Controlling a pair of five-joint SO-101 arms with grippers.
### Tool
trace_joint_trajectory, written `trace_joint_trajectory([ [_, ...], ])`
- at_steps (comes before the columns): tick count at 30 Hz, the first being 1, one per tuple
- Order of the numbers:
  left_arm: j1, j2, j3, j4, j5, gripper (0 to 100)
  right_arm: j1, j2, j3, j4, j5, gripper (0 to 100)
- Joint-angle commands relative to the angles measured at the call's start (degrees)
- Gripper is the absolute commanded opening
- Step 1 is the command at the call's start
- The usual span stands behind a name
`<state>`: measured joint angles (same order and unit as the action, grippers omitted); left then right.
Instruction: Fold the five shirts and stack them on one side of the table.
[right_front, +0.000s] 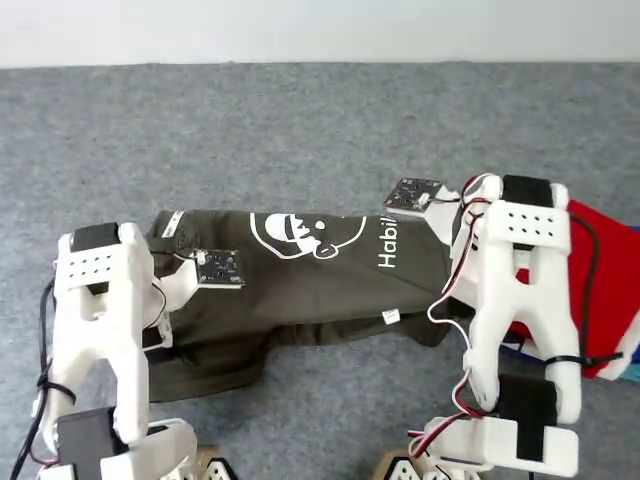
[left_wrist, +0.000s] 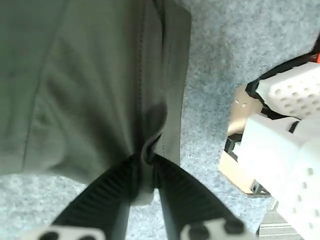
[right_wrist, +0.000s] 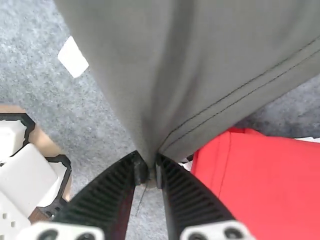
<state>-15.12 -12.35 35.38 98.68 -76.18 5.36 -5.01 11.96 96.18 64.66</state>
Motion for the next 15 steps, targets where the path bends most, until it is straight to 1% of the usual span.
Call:
trace_joint_trajectory([
  [1, 0.26, -1.76, 0.66, 1.76, -1.05, 4, -0.75, -2.59, -2.73, 1.1, 0.0, 0.9],
  [4, 0.0, -1.93, 0.57, 1.67, -0.18, 11, -1.8, -2.59, -1.41, 1.45, -0.09, 4.3],
  [8, 0.0, -2.2, 0.4, 1.58, 6.07, 12, -0.92, -3.12, -0.62, 1.98, -0.35, 22.7],
  [10, 0.0, -2.29, -1.01, 1.67, 7.74, 12, -0.13, -3.21, -1.67, 3.65, -0.35, 28.8],
  [15, -0.09, -2.29, -8.84, 1.85, 12.22, 12, 0.22, -3.03, -6.07, 4.35, -0.35, 29.2],
])
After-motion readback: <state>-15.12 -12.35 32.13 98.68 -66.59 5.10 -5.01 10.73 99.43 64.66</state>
